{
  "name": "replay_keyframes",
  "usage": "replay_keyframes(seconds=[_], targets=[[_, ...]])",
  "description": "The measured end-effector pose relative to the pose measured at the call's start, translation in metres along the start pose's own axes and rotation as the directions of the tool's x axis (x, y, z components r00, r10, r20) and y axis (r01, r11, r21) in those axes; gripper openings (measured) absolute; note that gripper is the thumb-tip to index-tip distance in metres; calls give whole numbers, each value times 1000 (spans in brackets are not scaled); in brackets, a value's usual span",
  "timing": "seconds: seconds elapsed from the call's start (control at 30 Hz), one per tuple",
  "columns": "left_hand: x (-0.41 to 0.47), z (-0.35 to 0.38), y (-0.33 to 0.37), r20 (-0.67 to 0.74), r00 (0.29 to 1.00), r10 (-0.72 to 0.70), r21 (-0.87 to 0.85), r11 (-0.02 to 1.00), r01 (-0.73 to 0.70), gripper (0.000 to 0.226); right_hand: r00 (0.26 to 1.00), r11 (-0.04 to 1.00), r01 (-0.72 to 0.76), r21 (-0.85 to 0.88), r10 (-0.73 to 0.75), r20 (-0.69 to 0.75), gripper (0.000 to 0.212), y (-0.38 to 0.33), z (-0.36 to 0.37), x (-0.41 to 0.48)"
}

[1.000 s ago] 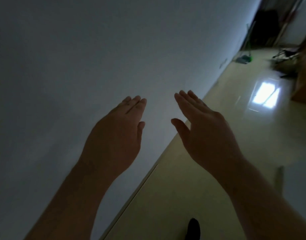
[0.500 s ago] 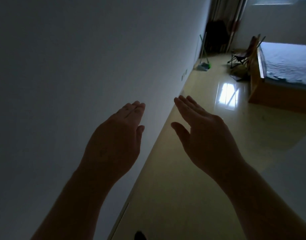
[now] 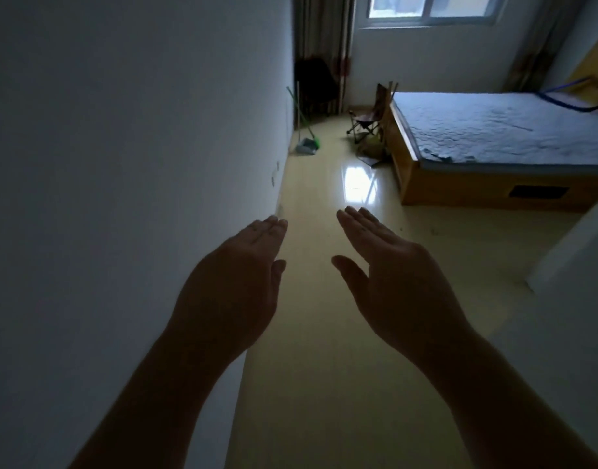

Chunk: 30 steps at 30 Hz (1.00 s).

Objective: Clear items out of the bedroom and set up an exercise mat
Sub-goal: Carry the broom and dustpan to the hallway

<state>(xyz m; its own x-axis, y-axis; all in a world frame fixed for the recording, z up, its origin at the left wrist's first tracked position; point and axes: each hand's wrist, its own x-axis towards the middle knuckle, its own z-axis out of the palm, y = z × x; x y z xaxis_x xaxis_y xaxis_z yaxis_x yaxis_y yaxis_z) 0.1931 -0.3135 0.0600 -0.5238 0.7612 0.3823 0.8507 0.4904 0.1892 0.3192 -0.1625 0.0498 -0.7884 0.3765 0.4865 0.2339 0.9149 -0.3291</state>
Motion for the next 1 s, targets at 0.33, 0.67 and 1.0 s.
replay_keyframes(seconds=[0.33,0.67,1.0], targets=[[204,105,-14,42,991,124,-33,992,-123,54,986,992,-127,-22,124,-112,52,144,57,136],[433,165,-24,29,998,55,-4,998,-55,53,992,996,-83,40,86,-88,53,306,81,341],[620,264,-82,13,1000,25,-75,997,-24,54,997,999,-42,6,43,-58,52,415,158,517]])
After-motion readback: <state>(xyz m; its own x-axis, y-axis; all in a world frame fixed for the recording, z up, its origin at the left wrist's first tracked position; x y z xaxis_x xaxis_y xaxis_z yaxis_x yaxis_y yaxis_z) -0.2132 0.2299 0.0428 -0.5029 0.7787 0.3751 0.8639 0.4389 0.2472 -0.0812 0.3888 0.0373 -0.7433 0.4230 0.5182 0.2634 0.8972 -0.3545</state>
